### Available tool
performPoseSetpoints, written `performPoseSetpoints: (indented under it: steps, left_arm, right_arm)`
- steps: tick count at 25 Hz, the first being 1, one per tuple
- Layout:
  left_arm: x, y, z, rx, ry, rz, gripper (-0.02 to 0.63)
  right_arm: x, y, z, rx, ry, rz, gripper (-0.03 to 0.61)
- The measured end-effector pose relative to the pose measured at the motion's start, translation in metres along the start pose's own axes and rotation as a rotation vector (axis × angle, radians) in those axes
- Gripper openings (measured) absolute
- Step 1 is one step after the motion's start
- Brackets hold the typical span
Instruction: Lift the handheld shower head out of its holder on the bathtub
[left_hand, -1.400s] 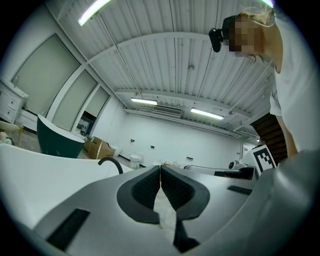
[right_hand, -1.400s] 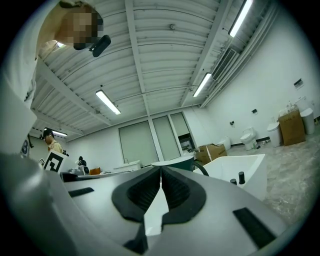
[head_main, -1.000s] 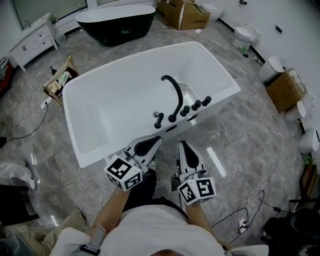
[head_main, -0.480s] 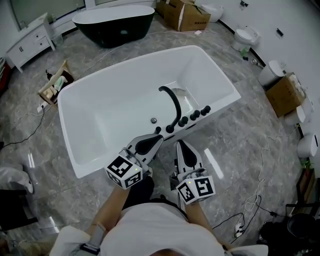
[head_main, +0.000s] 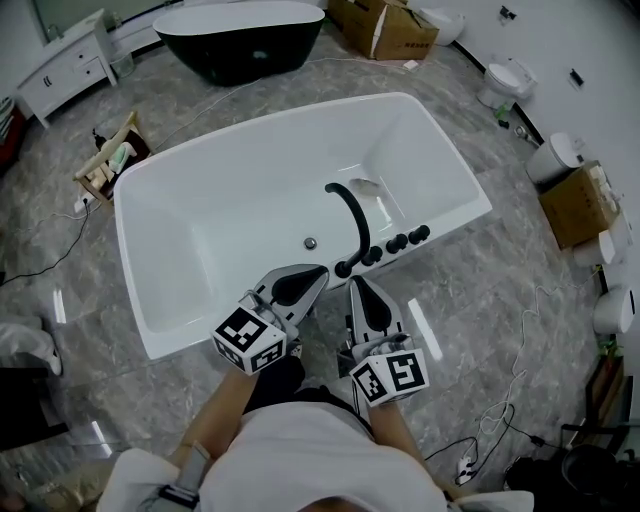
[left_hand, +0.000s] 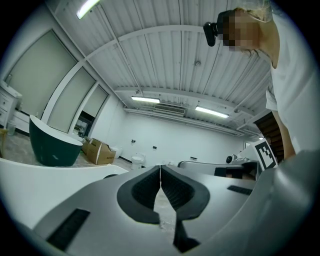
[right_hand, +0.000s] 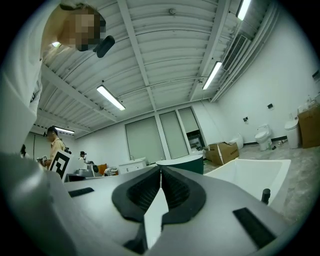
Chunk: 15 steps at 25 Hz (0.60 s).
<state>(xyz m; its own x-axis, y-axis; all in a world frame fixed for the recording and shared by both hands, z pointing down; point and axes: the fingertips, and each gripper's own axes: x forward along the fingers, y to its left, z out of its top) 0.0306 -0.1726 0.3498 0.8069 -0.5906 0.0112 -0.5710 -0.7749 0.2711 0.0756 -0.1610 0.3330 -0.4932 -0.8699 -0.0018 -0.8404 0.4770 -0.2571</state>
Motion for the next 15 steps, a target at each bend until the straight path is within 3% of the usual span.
performPoseSetpoints:
  steps: [15]
  left_arm:
    - [0.007,0.03,0.011,0.018,-0.02,0.023,0.012]
  right_arm:
    - [0.037,-0.011,0.005,-0.022,-0.005,0.018,0.02]
